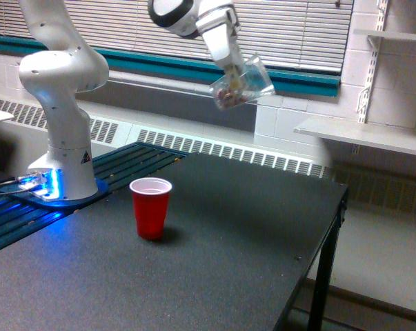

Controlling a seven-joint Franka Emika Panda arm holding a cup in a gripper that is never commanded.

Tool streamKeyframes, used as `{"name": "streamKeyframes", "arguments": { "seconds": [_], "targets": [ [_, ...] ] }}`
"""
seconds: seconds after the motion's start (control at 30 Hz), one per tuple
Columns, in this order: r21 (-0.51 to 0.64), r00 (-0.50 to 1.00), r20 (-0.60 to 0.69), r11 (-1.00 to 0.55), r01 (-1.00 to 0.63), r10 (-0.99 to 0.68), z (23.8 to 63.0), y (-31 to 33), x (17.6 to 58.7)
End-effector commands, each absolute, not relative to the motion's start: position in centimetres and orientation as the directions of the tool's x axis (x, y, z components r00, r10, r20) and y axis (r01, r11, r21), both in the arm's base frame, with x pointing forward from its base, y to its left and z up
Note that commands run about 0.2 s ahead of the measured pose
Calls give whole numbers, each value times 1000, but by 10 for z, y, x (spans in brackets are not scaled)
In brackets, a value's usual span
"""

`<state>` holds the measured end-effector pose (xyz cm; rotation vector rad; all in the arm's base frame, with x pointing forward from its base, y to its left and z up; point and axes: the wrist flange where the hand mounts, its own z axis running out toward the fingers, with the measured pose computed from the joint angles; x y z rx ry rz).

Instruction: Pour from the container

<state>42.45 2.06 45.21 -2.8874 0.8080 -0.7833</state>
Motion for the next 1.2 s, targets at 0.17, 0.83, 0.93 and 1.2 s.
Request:
{"name": "streamKeyframes", "arguments": {
  "seconds": [0.17, 0.83, 0.93, 1.2],
  "targets": [
    [-119, 771, 443, -882, -455, -458, 431, 13, 397],
    [-49, 783, 368, -851, -523, -502, 396, -6, 334],
    [-39, 780, 359, -843, -536, -512, 392, -8, 327],
    [-8, 780, 324, -826, -564, -536, 383, -14, 308]
  ]
}}
